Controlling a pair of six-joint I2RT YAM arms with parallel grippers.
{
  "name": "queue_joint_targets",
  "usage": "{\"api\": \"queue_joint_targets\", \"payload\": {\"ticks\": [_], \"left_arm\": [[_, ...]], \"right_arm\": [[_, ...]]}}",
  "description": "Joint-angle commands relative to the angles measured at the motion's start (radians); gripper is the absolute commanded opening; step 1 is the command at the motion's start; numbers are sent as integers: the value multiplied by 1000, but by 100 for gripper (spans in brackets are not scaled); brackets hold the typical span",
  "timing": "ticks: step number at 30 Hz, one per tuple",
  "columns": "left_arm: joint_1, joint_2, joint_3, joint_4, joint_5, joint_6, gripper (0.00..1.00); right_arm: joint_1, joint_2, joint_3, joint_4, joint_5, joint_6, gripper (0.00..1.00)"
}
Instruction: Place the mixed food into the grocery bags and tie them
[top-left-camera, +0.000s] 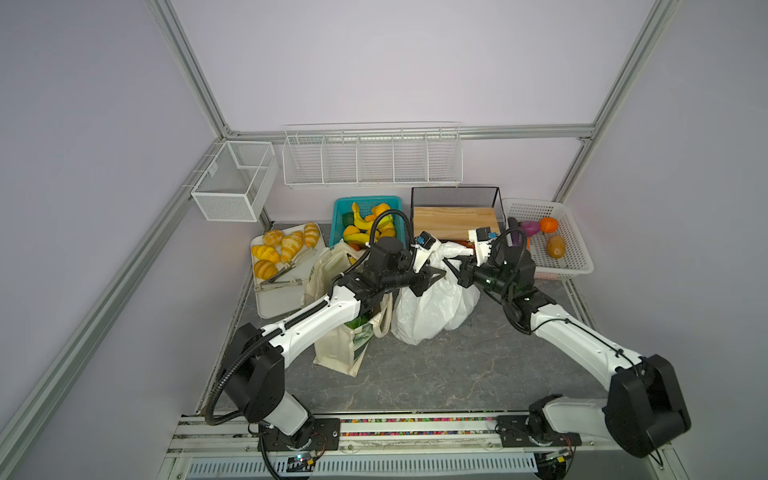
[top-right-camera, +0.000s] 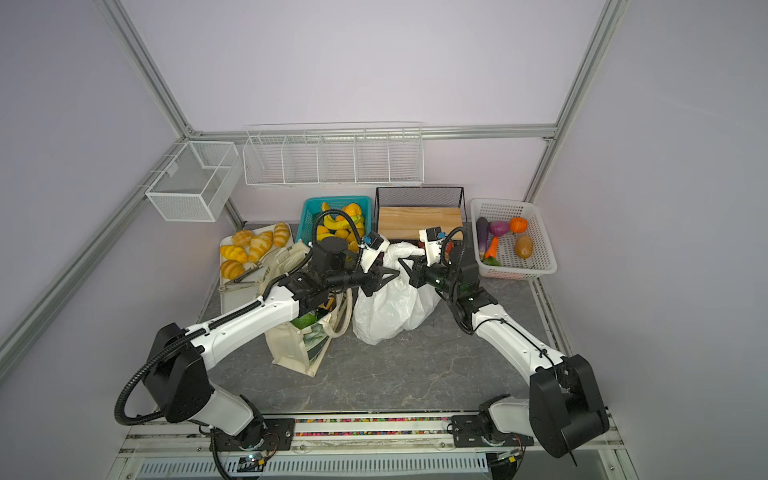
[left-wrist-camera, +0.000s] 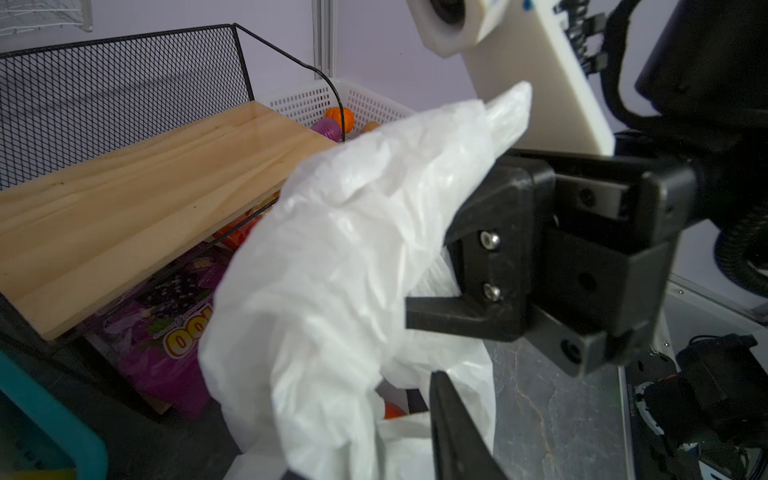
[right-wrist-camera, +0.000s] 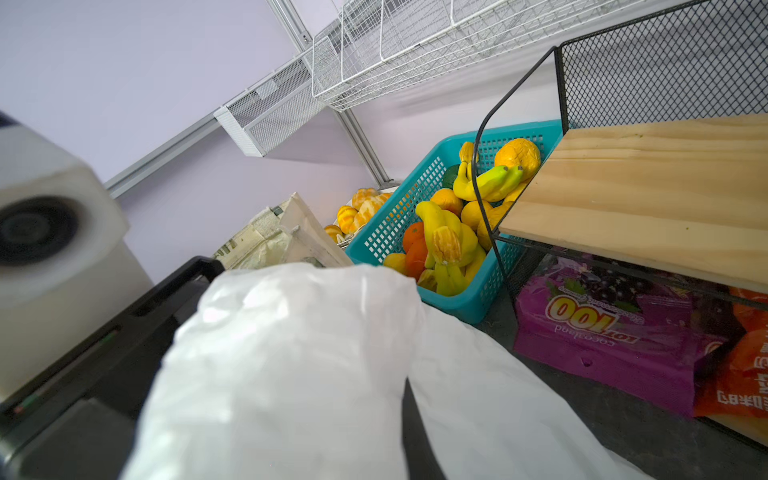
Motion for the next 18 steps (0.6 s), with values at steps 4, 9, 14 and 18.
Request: {"api": "queue_joint_targets", "payload": {"ticks": [4, 9, 14, 18], "left_arm": [[-7, -82, -69, 7, -58, -31, 32], [-7, -76, -76, 12, -65, -42, 18], [-8, -58, -51, 53, -17, -74, 0], [-35, -50, -48, 134, 8, -126, 0]], "right_arm": [[-23, -4, -24, 71, 4, 25, 6], [-27, -21, -39, 91, -7, 40, 6], [-27, -28, -49, 77, -22, 29, 6], [-23, -29, -68, 106, -19, 62, 6]]}}
